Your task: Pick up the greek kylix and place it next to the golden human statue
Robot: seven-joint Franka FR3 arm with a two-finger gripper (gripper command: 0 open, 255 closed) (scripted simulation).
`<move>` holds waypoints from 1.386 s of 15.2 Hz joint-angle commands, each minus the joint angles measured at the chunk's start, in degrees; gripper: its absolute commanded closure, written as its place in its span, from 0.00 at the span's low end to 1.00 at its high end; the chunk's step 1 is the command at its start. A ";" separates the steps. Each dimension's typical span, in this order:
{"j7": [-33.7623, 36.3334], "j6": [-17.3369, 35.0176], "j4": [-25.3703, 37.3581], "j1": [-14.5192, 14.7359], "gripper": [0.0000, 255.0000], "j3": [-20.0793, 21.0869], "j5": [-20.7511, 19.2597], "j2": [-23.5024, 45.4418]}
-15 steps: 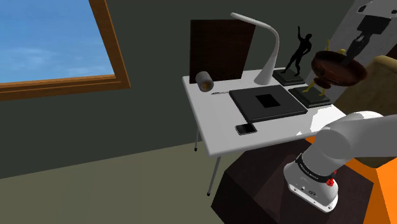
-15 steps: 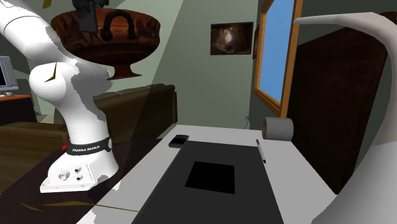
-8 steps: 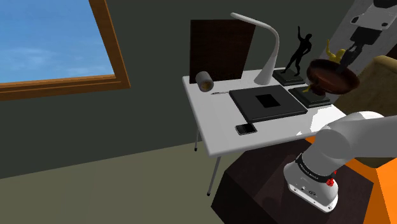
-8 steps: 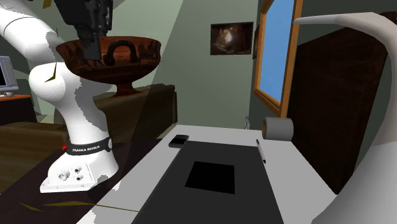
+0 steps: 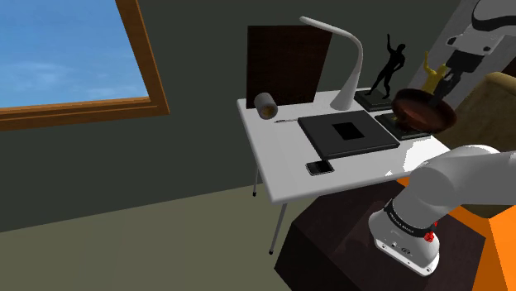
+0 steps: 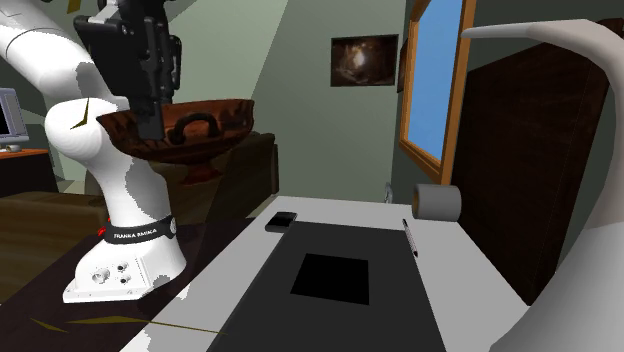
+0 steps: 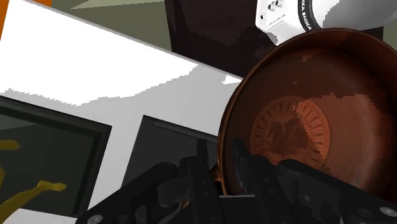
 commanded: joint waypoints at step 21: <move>-0.44 17.39 -13.65 -0.44 1.00 -7.39 -4.72 3.39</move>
